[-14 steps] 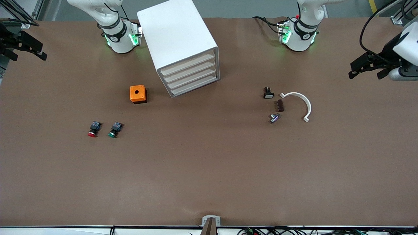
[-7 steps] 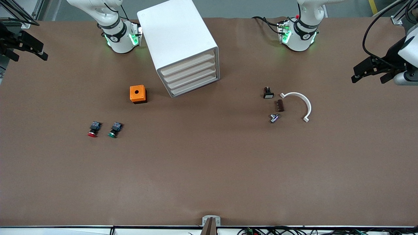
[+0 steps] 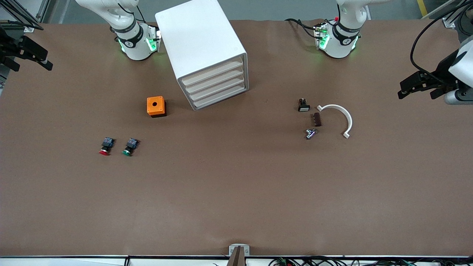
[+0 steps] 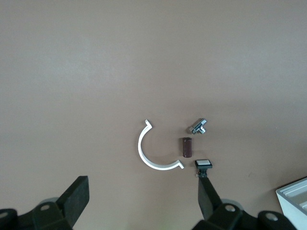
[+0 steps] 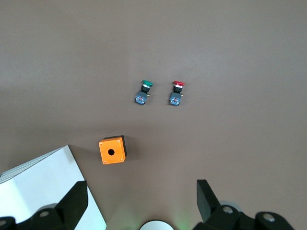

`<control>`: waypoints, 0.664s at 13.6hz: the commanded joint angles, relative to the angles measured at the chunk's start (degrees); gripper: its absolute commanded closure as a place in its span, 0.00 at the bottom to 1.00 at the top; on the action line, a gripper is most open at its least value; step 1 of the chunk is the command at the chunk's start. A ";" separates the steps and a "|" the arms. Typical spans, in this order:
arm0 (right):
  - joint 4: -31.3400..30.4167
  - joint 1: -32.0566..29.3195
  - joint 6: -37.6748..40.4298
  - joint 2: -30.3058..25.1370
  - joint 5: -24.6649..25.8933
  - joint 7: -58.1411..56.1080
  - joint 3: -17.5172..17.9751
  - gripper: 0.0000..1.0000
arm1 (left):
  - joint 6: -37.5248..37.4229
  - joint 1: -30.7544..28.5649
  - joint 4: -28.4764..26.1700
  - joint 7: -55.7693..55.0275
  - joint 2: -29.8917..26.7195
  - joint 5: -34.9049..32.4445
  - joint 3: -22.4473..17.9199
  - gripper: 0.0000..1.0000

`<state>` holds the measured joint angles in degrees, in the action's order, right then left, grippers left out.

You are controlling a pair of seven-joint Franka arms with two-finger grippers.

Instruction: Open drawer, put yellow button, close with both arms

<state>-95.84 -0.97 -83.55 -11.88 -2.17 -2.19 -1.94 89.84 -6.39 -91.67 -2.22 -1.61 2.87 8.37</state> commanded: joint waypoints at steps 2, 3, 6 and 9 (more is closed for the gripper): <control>-0.75 0.45 -0.39 -1.22 -0.02 0.08 -0.34 0.00 | -0.72 1.11 1.85 -0.06 0.29 -2.69 0.24 0.00; -0.75 0.36 -0.39 -1.22 -0.02 0.08 -0.34 0.00 | -0.72 2.24 1.85 -0.23 0.29 -3.13 -0.19 0.00; -0.75 0.36 -0.30 -1.22 0.07 -0.01 -0.43 0.00 | -0.72 6.64 1.85 -0.24 0.29 -3.40 -5.37 0.00; -0.75 0.36 -0.22 -1.22 0.15 -0.01 -0.43 0.00 | -0.72 6.65 1.93 -0.15 0.38 -3.40 -5.56 0.00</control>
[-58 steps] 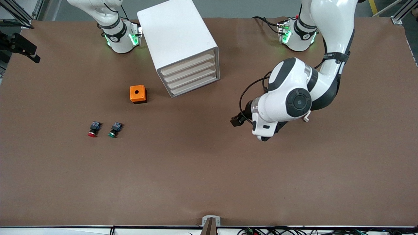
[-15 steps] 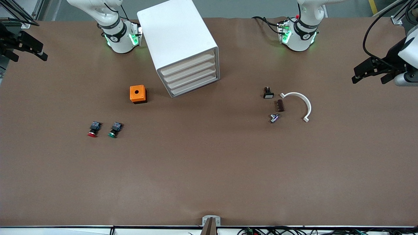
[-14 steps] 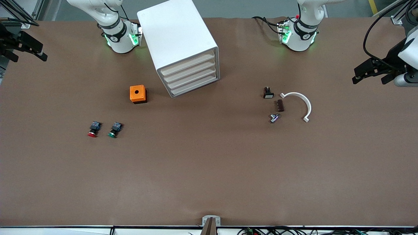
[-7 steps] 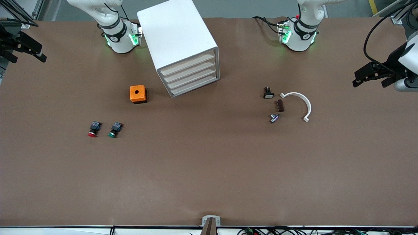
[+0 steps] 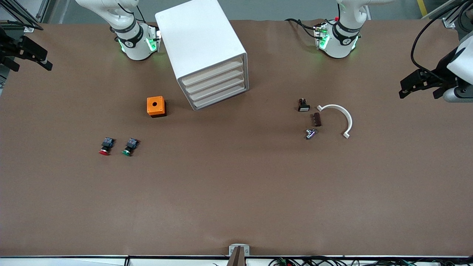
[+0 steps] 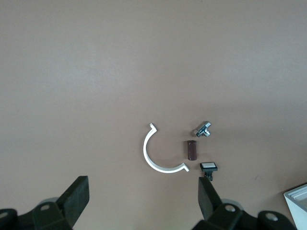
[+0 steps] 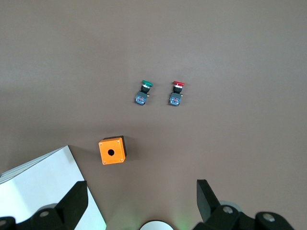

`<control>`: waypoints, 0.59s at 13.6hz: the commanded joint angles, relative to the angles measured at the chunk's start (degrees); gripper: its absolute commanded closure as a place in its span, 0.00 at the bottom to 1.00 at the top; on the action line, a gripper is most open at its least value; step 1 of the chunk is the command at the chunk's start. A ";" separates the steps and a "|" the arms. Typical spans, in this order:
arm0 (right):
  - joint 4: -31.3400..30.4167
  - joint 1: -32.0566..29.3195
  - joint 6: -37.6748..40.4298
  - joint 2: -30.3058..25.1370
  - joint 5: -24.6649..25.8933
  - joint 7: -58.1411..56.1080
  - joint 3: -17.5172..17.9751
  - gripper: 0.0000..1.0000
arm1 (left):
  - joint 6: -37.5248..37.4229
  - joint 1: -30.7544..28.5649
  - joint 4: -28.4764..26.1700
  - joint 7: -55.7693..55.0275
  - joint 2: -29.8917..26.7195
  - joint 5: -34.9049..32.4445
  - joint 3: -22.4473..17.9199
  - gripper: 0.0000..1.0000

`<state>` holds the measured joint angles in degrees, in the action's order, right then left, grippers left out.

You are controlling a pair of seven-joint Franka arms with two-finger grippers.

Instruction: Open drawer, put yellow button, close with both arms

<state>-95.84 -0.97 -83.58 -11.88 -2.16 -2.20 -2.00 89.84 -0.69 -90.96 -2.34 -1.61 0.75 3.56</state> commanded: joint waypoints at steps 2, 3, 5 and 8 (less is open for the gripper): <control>-0.75 0.27 -0.09 -1.22 0.49 -0.09 -0.37 0.00 | -0.72 1.13 1.23 -0.12 0.29 -1.28 -0.74 0.00; -0.75 0.27 -0.01 -1.22 0.58 -0.09 -0.37 0.00 | -0.72 1.48 1.23 -0.12 0.29 -1.28 -0.83 0.00; -0.75 0.27 0.08 -1.22 0.58 -0.09 -0.46 0.00 | -0.72 1.57 1.23 -0.12 0.29 -1.36 -0.83 0.00; -0.84 0.27 0.08 -1.22 0.58 -0.09 -0.46 0.00 | -0.72 2.01 2.98 -0.21 0.46 -1.36 -0.92 0.00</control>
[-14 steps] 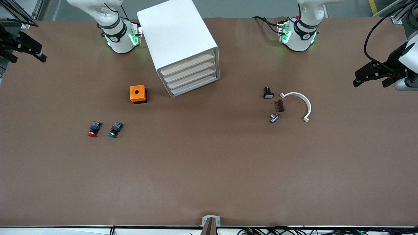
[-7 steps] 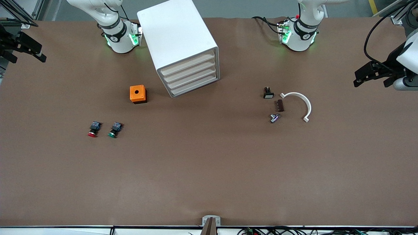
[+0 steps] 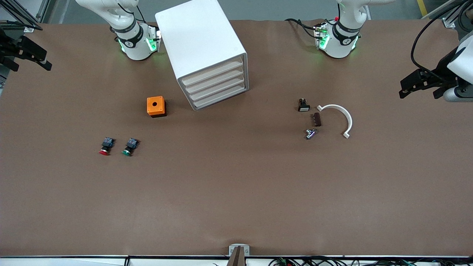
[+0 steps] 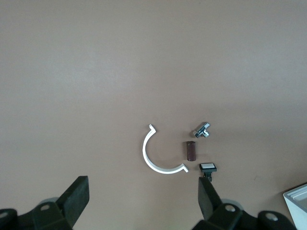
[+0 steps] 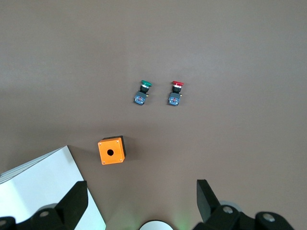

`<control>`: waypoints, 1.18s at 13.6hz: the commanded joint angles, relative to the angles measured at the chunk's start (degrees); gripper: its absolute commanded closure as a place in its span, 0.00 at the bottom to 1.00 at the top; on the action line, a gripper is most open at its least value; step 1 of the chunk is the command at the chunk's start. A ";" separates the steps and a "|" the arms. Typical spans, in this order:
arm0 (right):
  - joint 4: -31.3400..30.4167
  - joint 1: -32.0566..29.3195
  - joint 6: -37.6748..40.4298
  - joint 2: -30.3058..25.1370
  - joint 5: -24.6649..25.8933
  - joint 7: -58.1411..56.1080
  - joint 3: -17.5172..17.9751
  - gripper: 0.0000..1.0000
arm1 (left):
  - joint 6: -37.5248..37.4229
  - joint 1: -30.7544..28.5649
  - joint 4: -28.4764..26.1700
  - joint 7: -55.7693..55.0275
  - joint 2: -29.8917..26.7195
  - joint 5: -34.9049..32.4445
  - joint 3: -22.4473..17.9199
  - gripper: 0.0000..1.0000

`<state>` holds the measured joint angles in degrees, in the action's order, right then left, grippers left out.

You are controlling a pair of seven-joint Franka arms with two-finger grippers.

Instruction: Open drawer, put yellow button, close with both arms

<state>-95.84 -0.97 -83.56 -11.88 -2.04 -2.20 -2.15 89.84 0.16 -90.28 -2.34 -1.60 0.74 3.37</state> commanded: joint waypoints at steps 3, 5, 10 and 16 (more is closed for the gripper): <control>-0.84 0.27 0.15 -1.22 0.45 -0.08 -0.22 0.00 | -0.72 2.39 3.01 -0.30 0.46 -1.19 -0.73 0.00; -0.84 0.27 0.15 -1.22 0.45 -0.08 -0.22 0.00 | -0.72 1.87 3.45 -0.30 0.46 -1.10 -0.73 0.00; -0.84 0.36 0.15 -1.22 0.54 -0.08 -0.22 0.00 | -0.72 1.25 3.36 -0.12 0.46 -0.74 -0.73 0.00; -0.84 0.36 0.24 -1.22 0.72 -0.08 -0.13 0.00 | -0.81 0.02 3.19 0.05 0.90 -0.66 -0.91 0.00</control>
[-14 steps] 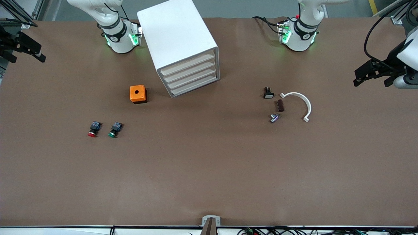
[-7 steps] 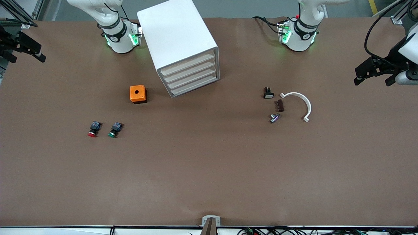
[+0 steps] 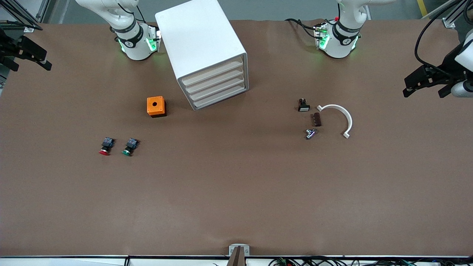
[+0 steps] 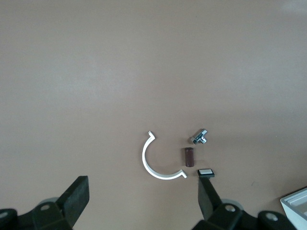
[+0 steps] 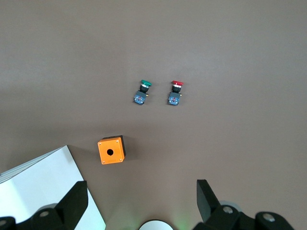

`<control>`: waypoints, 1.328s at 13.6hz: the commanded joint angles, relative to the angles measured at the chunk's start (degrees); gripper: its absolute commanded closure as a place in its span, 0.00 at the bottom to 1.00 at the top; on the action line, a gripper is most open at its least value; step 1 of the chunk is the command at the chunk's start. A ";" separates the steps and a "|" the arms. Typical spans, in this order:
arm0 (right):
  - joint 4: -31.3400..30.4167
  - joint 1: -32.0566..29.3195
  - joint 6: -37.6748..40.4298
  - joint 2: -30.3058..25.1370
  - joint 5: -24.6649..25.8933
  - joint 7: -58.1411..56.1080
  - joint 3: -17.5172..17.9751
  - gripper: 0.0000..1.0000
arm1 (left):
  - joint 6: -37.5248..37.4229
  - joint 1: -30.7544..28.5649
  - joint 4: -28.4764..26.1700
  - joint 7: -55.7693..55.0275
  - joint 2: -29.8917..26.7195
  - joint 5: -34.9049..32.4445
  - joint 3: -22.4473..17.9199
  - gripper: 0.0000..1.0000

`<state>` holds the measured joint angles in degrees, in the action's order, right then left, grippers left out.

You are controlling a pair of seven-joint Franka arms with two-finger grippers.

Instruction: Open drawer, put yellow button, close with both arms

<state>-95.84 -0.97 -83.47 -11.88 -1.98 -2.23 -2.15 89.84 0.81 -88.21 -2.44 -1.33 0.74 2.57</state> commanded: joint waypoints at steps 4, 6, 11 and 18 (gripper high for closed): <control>-0.84 0.45 0.15 -1.22 0.66 -0.05 -0.14 0.00 | -0.72 -1.43 1.11 -0.11 1.33 -0.57 -0.11 0.00; -0.84 0.45 0.15 -1.31 0.66 -0.14 -0.14 0.00 | -0.72 -1.34 1.19 0.07 1.59 -0.57 -0.11 0.00; -0.84 0.45 0.15 -1.22 0.66 -0.14 -0.14 0.00 | -0.72 -1.34 1.20 -1.95 2.55 -0.57 -0.11 0.00; -0.84 0.45 0.15 -1.31 0.66 -0.14 -0.05 0.00 | -0.81 -1.34 1.11 -2.04 2.73 -0.57 -0.11 0.00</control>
<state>-95.84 -0.97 -83.46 -11.88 -1.97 -2.29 -2.10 89.80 -0.57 -88.22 -3.96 0.97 0.74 2.43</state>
